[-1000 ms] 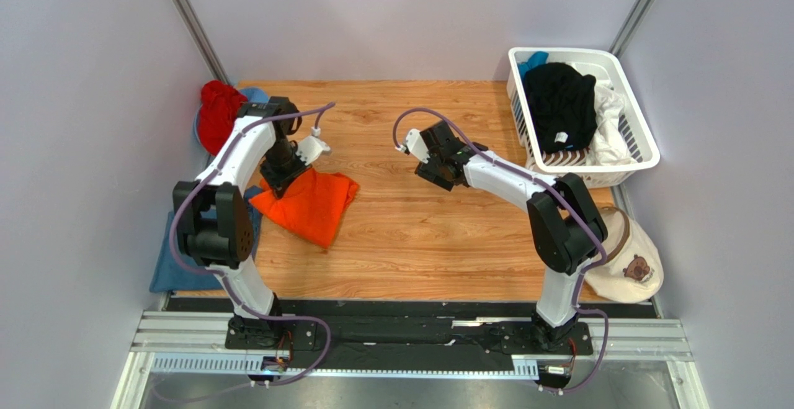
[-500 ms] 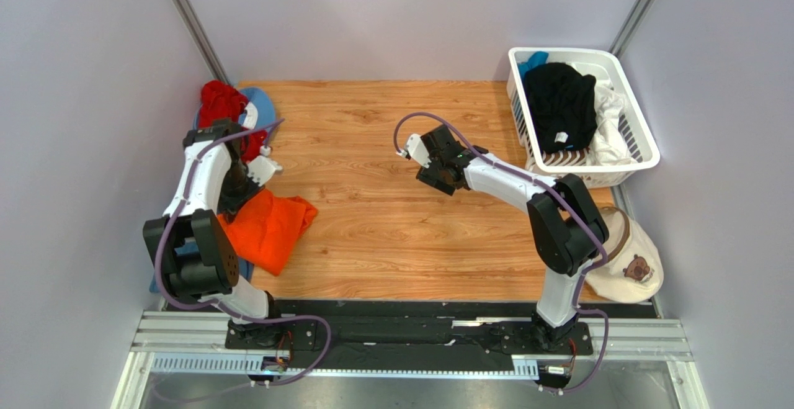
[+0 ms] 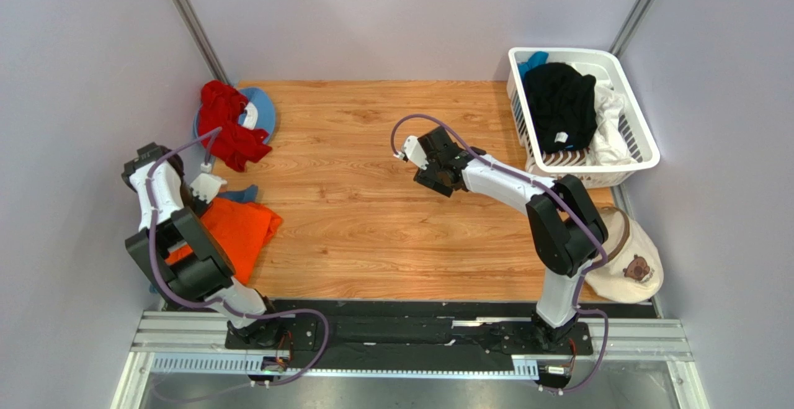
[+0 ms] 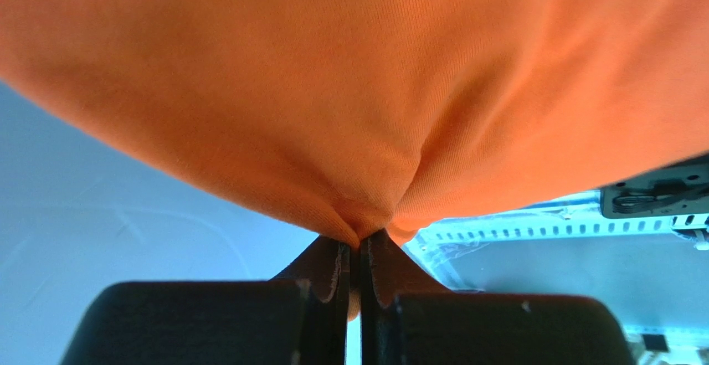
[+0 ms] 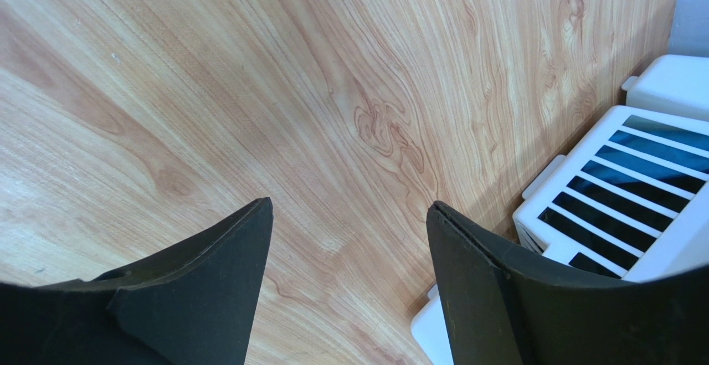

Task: Fold and stack the t-shirts
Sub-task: Neatly place the folded tshirt to the corner

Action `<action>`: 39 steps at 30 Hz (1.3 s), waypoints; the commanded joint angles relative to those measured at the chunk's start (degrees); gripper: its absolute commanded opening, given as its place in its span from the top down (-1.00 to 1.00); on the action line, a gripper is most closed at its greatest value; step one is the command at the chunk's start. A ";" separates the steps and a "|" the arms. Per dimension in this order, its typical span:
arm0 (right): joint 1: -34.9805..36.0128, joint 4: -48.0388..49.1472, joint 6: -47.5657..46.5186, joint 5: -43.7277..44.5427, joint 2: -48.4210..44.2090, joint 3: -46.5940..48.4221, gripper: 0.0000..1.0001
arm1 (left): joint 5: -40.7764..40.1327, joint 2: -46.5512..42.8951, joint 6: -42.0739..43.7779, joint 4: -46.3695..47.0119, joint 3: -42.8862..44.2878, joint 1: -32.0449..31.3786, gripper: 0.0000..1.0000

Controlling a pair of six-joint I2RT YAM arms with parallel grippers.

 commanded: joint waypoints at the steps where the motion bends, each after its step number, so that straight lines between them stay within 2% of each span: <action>1: 0.57 -0.45 1.27 0.13 -1.34 1.01 -0.46 | -0.85 3.96 3.31 3.78 -0.05 5.13 1.00; 11: 1.28 -2.13 1.53 0.31 -0.64 1.02 -0.46 | 0.11 9.68 2.43 12.66 -3.13 12.33 1.00; 14: 1.36 -2.39 1.80 0.39 -0.38 0.84 -0.46 | 3.52 9.85 3.05 13.28 -1.65 15.14 1.00; 20: 1.89 -2.92 2.32 0.75 0.59 1.02 -0.46 | 11.08 8.45 3.93 8.46 3.97 19.89 1.00; 24: 2.33 -3.09 2.50 0.92 1.29 1.54 -0.46 | 16.36 5.64 4.46 3.72 6.44 20.43 1.00; 28: 2.68 -3.53 2.68 1.27 2.35 2.33 -0.46 | 22.78 3.44 3.66 -2.18 12.93 20.34 1.00; 34: 2.95 -3.18 3.03 1.10 3.14 1.46 -0.46 | 25.95 -1.21 2.87 -3.95 16.72 20.34 1.00; 39: 3.03 -2.48 2.76 1.36 3.14 0.40 -0.46 | 25.34 -2.45 3.40 -4.04 16.91 20.26 1.00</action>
